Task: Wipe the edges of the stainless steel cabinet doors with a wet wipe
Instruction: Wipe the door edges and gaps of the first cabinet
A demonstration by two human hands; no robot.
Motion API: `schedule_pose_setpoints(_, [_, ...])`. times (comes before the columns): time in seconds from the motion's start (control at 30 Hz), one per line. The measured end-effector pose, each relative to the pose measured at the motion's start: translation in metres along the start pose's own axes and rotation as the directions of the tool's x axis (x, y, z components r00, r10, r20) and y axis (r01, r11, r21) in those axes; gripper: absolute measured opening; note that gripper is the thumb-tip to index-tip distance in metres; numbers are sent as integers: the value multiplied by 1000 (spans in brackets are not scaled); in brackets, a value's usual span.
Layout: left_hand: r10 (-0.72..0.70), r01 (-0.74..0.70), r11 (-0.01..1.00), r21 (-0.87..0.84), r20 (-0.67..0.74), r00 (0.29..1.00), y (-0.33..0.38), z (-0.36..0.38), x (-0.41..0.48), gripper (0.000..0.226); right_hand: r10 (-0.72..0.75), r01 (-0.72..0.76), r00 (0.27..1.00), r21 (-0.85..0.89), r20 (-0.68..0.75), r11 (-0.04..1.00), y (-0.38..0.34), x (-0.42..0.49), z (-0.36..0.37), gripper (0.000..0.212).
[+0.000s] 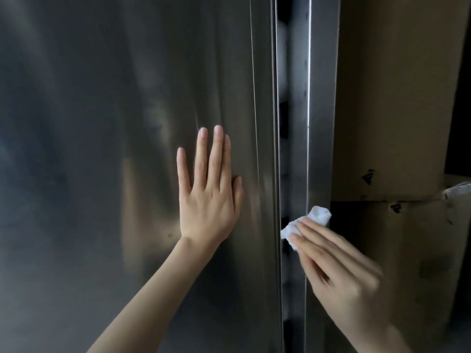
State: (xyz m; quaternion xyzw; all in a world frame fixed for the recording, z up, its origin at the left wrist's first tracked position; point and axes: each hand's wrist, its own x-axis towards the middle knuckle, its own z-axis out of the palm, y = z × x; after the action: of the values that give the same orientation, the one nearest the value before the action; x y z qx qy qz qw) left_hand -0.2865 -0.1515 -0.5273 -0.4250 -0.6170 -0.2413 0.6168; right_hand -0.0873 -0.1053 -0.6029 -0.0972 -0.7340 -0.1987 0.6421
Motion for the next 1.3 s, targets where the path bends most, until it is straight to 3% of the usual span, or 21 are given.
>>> schedule_pose_setpoints(0.2, [8, -8, 1000, -10, 4, 1000, 25, 4, 5, 63, 46, -53, 997, -136, -60, 989, 31, 15, 2, 14])
schedule_pose_setpoints(0.33, [-6, 5, 1000, -13, -6, 1000, 26, 6, 6, 62, 133, -142, 985, -80, -106, 987, 41, 12, 10, 16])
schedule_pose_setpoints(0.5, [-4, 4, 1000, -3, 18, 1000, 28, 5, 5, 62, 192, -188, 981, 81, -37, 979, 35, 4, 15, 25])
schedule_pose_setpoints(0.7, [-8, 9, 999, -41, 24, 1000, 25, 4, 7, 62, 273, -271, 960, 44, -67, 962, 33, 6, 23, 17])
schedule_pose_setpoints(0.8, [11, -9, 997, -79, 20, 1000, 24, 3, 6, 65, 318, -315, 946, 52, -65, 948, 35, 7, 21, 24])
schedule_pose_setpoints(1.07, [240, -187, 924, -335, 127, 962, 39, -10, -53, 60, 346, -346, 938, -62, -18, 936, 27, 9, 11, 24])
schedule_pose_setpoints(1.3, [226, -42, 840, -541, 280, 933, 47, -40, -50, 54, 355, -353, 926, -37, 126, 935, 27, 14, -2, 18])
